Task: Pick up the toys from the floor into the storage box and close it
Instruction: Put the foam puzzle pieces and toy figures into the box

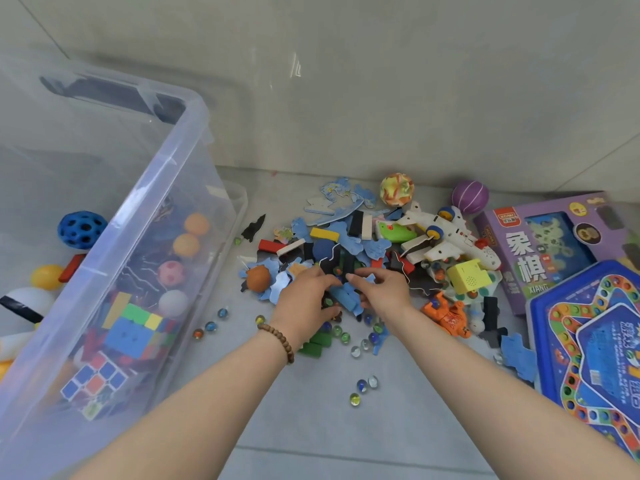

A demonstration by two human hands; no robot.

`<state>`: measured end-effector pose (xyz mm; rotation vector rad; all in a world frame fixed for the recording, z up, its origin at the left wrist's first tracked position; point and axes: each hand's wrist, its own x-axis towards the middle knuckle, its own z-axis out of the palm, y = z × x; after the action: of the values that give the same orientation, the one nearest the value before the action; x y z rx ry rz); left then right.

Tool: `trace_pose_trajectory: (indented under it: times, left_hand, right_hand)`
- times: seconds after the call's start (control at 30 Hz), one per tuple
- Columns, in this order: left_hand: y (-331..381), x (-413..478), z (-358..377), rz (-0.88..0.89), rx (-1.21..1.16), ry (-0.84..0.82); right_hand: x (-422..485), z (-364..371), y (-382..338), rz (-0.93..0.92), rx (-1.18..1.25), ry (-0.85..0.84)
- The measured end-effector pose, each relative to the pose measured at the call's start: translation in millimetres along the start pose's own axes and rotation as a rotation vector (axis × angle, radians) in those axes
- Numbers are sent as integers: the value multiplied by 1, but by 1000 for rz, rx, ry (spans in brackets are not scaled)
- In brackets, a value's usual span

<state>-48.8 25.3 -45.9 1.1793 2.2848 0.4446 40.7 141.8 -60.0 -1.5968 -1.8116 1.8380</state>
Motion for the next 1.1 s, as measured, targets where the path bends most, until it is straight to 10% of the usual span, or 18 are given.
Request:
trace_pose_trajectory:
  times: [0.43, 0.77, 1.1]
  left_hand:
    - [8, 11, 9, 151, 227, 75]
    - [36, 9, -10, -485, -1615, -339]
    - [24, 6, -11, -659, -1865, -350]
  right_hand:
    - [-17, -52, -8, -7, 40, 60]
    - [-43, -58, -23, 120, 126, -285]
    - [-38, -51, -35, -77, 54, -136]
